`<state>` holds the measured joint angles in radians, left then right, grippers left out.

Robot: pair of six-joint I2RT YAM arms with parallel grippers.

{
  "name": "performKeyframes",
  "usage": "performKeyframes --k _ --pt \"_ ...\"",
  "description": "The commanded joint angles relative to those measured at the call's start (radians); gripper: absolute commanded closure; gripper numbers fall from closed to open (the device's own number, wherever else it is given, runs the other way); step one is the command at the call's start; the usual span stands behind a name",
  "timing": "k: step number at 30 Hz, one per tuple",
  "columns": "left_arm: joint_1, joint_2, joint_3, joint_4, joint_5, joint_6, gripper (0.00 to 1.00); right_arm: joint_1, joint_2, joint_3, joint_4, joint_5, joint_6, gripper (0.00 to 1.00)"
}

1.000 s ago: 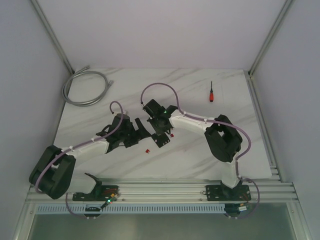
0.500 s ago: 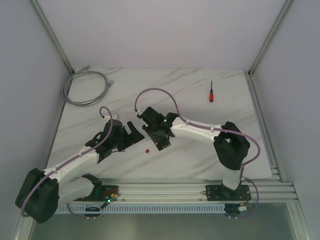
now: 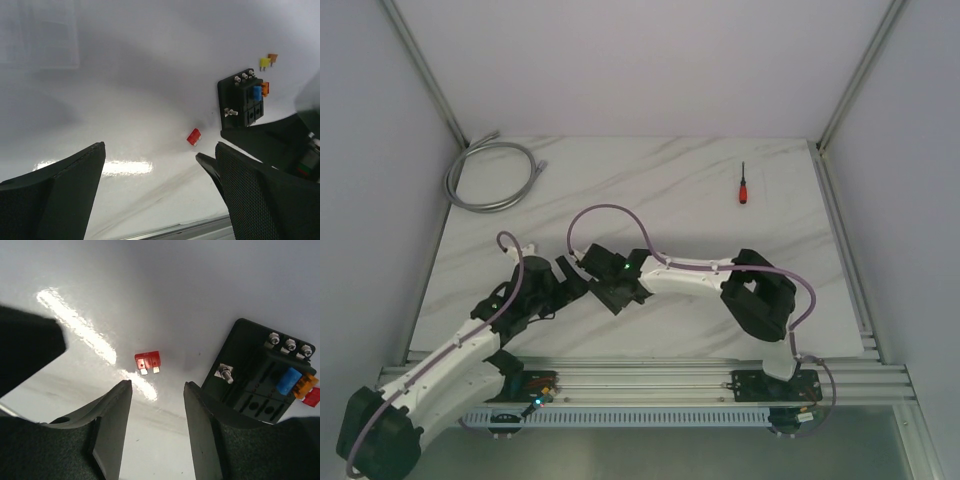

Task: Snap on the fuse box
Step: Pick up the fuse from the center of the board.

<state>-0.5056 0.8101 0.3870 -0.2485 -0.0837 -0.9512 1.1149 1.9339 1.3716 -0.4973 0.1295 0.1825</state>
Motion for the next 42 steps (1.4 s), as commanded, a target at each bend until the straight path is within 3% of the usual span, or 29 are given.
performKeyframes --k 1,15,23,31,42 --pt "0.003 -0.06 -0.016 -0.039 -0.036 -0.029 0.0 0.015 0.055 0.034 0.017 0.023 -0.036 0.47" --pt "0.002 -0.144 -0.029 -0.237 -0.203 -0.134 0.02 0.012 0.12 0.063 0.026 -0.042 -0.071 0.56" --pt "0.004 -0.143 -0.019 -0.244 -0.205 -0.128 0.02 -0.01 0.144 0.066 0.009 -0.066 -0.064 0.63" --pt "0.003 -0.143 -0.005 -0.236 -0.201 -0.104 0.02 -0.038 0.155 0.06 0.004 -0.099 -0.069 0.61" --pt "0.003 -0.141 0.005 -0.222 -0.19 -0.085 0.02 -0.057 0.161 0.045 -0.038 -0.136 -0.086 0.65"
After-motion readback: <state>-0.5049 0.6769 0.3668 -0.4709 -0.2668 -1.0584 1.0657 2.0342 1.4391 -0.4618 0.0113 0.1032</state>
